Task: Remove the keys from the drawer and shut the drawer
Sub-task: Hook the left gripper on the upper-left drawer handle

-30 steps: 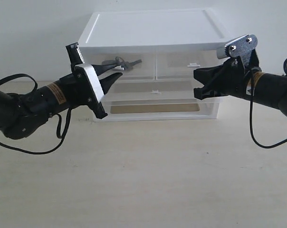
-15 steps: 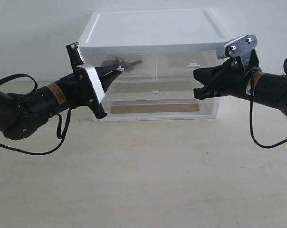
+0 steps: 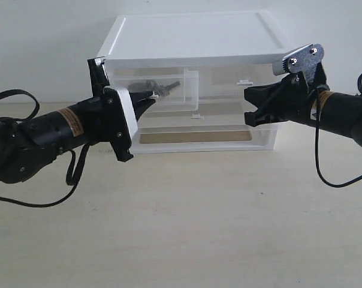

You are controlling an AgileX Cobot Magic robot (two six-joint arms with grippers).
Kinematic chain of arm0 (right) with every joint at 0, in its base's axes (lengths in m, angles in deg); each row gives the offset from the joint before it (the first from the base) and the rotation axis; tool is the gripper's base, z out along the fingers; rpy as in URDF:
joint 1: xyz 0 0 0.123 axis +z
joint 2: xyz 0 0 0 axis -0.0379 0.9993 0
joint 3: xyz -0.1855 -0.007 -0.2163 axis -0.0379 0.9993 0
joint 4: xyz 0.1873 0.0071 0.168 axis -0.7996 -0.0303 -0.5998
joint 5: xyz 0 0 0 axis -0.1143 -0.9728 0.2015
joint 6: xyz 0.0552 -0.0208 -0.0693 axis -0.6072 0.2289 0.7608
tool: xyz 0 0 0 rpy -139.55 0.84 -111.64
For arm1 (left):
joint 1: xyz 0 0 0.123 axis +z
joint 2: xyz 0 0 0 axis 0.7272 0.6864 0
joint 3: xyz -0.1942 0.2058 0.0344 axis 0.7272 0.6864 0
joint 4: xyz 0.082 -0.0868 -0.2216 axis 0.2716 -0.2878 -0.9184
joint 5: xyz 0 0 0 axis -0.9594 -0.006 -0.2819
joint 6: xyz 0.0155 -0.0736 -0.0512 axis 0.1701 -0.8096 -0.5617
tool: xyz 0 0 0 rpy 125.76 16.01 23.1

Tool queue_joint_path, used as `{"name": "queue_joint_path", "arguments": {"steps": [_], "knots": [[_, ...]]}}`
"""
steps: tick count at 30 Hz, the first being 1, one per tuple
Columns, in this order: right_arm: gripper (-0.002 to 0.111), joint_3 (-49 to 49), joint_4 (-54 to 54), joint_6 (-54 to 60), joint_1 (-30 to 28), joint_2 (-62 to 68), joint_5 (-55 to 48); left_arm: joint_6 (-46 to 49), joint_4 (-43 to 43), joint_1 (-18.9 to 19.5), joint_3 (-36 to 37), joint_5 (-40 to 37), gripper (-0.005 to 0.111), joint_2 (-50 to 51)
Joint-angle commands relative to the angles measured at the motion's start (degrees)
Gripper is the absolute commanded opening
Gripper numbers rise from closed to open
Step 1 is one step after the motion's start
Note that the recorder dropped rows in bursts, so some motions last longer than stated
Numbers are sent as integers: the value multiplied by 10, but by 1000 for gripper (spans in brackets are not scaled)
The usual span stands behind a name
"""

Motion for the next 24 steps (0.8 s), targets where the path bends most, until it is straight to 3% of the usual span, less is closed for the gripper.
{"name": "queue_joint_path", "arguments": {"steps": [1, 13, 15, 20, 24], "knots": [[0, -18, -68, -1, -9, 3, -27, 8, 7, -9, 41, -11, 4, -39], [0, -18, -68, -1, -9, 3, -38, 8, -6, -8, 75, 3, 5, -84], [0, -18, -68, -1, -9, 3, -38, 8, -13, -8, 70, 4, 10, -81], [0, -18, -68, -1, -9, 3, -38, 13, -20, -8, 47, 2, 39, -58], [0, -18, -68, -1, -9, 3, -38, 44, -15, -8, 25, 2, 44, -32]]}}
